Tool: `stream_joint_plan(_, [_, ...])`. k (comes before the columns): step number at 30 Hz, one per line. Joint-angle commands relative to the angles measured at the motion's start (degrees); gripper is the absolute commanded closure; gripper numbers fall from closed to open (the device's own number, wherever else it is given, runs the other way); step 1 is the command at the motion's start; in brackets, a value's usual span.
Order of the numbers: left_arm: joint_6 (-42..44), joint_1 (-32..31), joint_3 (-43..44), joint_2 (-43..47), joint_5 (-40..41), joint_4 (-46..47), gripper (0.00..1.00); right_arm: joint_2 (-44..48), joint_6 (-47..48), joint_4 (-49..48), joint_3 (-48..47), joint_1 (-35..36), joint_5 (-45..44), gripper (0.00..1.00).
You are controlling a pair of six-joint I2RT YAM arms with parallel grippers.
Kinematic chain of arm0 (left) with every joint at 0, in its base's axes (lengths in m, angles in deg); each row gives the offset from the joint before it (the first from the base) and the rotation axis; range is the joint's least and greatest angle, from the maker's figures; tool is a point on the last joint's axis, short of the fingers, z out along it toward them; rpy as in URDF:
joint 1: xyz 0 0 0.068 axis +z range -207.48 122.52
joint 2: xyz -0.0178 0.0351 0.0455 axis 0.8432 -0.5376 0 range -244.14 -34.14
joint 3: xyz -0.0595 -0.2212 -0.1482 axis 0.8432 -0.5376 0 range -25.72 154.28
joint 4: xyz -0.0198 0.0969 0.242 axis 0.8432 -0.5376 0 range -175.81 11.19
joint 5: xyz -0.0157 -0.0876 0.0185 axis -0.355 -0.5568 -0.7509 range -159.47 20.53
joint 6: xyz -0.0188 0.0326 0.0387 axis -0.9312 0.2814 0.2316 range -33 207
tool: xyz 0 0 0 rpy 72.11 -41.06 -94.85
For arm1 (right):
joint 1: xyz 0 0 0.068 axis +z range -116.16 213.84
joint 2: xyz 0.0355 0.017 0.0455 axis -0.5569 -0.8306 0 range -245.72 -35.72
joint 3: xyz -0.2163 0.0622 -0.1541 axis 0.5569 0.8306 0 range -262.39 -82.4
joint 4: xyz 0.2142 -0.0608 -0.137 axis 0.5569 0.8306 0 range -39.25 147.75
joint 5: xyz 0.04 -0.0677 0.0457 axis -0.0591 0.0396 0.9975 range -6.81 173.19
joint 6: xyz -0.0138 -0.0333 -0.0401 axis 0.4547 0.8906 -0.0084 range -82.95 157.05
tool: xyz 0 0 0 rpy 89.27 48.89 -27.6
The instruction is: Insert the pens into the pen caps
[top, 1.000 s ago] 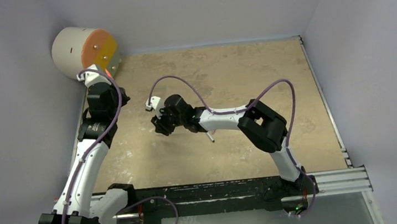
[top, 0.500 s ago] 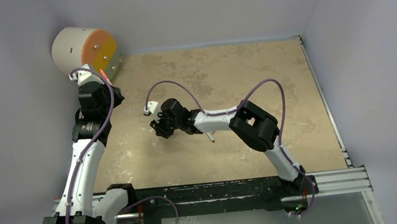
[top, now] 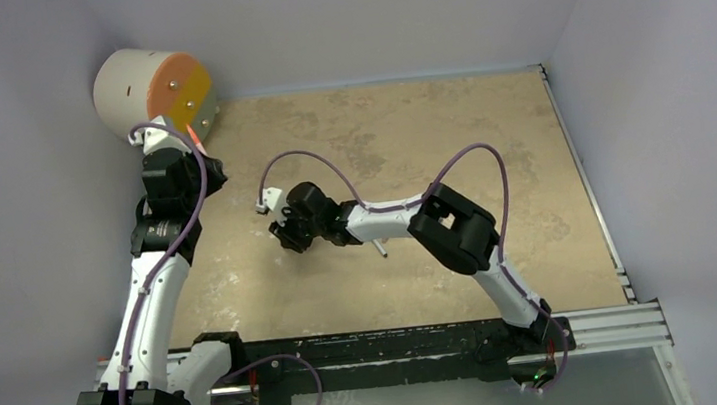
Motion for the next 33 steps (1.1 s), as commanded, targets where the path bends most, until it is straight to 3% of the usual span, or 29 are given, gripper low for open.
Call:
stream_joint_plan(1, [0.6, 0.5, -0.3, 0.8, -0.8, 2.4, 1.00, -0.5, 1.0, 0.9, -1.6, 1.0, -0.8, 0.66])
stream_joint_plan(8, [0.6, 0.5, -0.5, 0.8, -0.9, 2.3, 1.00, -0.9, 1.5, 2.7, -1.8, 1.8, -3.0, 0.78])
stream_joint_plan(13, [0.5, 0.6, -0.6, 0.7, -0.9, 2.3, 1.00, -0.1, -2.1, 3.6, -0.1, 1.7, -1.4, 0.99])
stream_joint_plan(18, [-1.4, 1.0, -1.2, 0.8, -1.6, 3.4, 1.00, 5.0, -4.8, 0.6, 4.6, 0.0, 0.3, 1.00])
stream_joint_plan(24, [-5.0, 1.6, -3.6, 0.1, -5.6, 9.3, 1.00, 20.3, -11.9, -9.9, 17.5, -7.6, 10.3, 1.00])
stream_joint_plan(28, [-9.7, 1.4, -9.7, 2.6, -16.4, 25.0, 1.00, 31.9, -22.0, -22.6, 26.4, -15.2, 17.5, 1.00])
stream_joint_plan(29, [-15.7, 0.6, -15.0, 4.3, -23.9, 38.9, 1.00, 36.9, -28.3, -33.5, 31.3, -19.9, 24.3, 1.00])
stream_joint_plan(33, [-25.9, -5.2, -24.7, 5.3, -30.4, 65.9, 1.00, 40.4, -47.2, -60.1, 37.0, -26.5, 31.2, 1.00])
